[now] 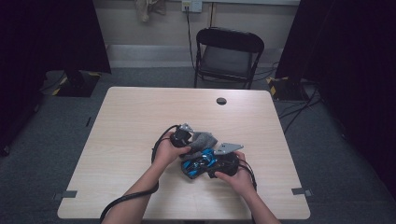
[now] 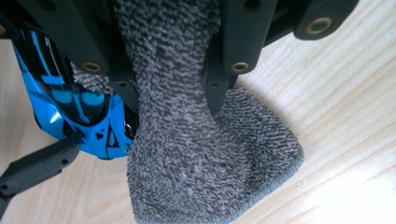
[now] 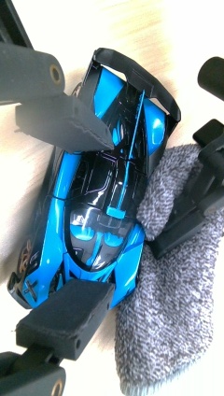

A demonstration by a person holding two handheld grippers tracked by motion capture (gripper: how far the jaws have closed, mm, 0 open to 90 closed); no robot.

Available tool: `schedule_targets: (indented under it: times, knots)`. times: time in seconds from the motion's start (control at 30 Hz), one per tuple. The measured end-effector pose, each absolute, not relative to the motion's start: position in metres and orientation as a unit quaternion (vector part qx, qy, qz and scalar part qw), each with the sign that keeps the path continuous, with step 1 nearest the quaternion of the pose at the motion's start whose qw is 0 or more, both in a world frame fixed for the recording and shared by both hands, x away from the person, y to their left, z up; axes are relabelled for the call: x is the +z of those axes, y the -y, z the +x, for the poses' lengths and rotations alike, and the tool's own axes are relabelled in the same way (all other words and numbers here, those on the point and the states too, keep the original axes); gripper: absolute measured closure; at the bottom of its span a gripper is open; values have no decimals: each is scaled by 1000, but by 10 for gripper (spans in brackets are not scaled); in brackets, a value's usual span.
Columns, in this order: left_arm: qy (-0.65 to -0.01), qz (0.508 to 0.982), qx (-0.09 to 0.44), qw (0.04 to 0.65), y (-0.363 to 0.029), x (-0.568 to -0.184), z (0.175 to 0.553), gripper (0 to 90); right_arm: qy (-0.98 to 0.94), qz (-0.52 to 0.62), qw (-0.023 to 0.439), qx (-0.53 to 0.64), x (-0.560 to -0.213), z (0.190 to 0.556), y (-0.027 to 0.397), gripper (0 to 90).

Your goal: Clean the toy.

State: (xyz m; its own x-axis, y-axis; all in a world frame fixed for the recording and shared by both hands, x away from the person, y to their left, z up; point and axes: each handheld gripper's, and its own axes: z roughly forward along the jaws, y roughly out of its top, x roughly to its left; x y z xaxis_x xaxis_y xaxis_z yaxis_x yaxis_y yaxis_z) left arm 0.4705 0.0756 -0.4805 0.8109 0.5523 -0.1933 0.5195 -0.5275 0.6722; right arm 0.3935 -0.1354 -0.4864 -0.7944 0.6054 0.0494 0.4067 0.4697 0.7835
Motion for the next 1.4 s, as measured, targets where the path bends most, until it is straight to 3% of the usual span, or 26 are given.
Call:
schedule_targets:
  times: [0.2,0.4,0.7,0.87,1.0,1.4]
  knots:
    - [-313,871,23,378,-80,-480,468,645,-849,298,119,420,-486,393,135,253]
    - [-326,864,39,381,-81,-481,470,505,-849,298,119,420,-486,393,135,253]
    - [-343,847,59,403,-78,-474,474,392,-849,297,119,420,-486,394,136,253]
    - [-357,834,67,414,-79,-470,478,402,-849,298,119,420,-486,393,136,253]
    - [-357,839,60,407,-81,-472,480,515,-849,298,119,420,-487,393,136,253]
    - [-351,846,55,397,-82,-488,476,616,-849,297,119,420,-486,394,136,256]
